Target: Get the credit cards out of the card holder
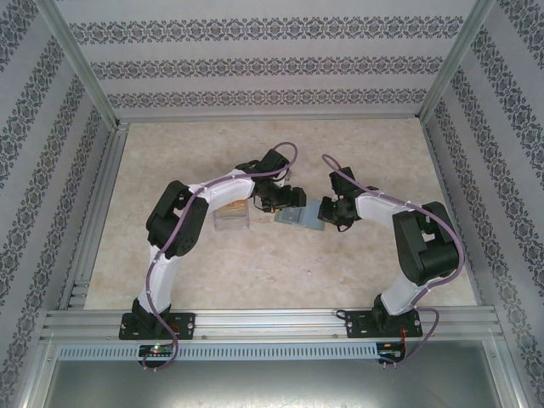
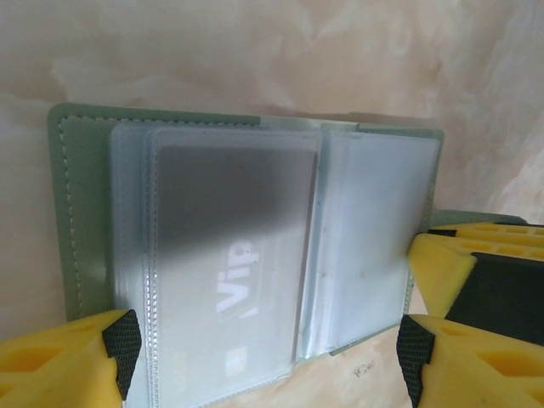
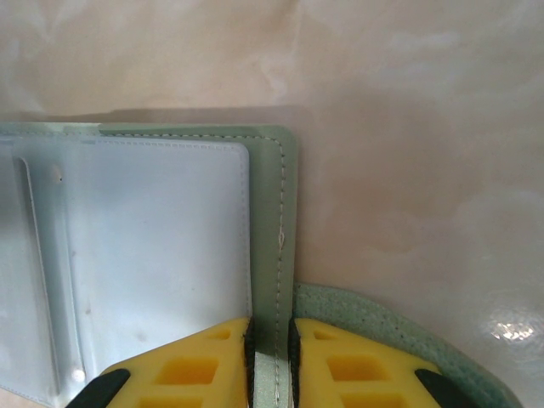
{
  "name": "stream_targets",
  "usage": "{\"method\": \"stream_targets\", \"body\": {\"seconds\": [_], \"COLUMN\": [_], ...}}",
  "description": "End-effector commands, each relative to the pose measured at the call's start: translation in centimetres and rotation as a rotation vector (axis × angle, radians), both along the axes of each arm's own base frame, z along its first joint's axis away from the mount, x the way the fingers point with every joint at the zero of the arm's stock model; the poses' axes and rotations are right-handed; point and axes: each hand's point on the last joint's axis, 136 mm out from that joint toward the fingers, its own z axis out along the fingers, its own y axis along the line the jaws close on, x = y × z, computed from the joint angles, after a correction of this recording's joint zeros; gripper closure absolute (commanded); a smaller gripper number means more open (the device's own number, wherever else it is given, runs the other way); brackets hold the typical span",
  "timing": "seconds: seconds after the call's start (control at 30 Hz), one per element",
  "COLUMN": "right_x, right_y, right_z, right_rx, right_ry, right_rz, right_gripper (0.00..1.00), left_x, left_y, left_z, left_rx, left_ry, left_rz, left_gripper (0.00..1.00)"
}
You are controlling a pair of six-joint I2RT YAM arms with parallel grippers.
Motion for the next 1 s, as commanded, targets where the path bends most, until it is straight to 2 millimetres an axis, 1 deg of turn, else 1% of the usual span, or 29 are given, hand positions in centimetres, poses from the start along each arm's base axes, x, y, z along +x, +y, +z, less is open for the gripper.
{"method": "stream_targets", "body": {"seconds": [0.0,0.2,0.33,0.5,0.73,0.87,0.97], "right_x": [-1.6,-1.5,-1.4,-1.2,-1.3,-1.4,-1.4], "right_y": [-0.2,-0.1,0.1,0.3,0.4,0.4,0.3], "right_z": [-1.8,-1.8,-1.9,-1.9,-1.9,-1.9,-1.9], "right_rx": [-0.011,-0.01,-0.007,-0.006,-0.006,-0.007,-0.008], "right_ry": [0.075,0.077,0.078,0.079,0.079,0.08,0.079], "right_rz": [-0.003,-0.002,-0.001,0.004,0.007,0.007,0.006], "right_gripper": [0.79,0.79,0.79,0.79,0.79,0.79,0.79], "left_x": [0.0,-0.6,-1.4,-2.2,-2.5,-2.4,-2.1], "left_y": [-0.4,-0.7,-1.6,-2.6,-2.9,-3.3,-3.6], "left_z": [-0.2,-1.0,-1.5,-1.8,-1.9,-1.2,0.1], "left_rx": [-0.008,-0.004,-0.013,-0.03,-0.047,-0.074,-0.094], "left_ry": [0.015,0.044,0.064,0.083,0.101,0.1,0.079], "left_rz": [-0.029,-0.048,-0.074,-0.096,-0.097,-0.097,-0.099], "left_gripper": [0.19,0.19,0.19,0.14,0.11,0.1,0.1]}}
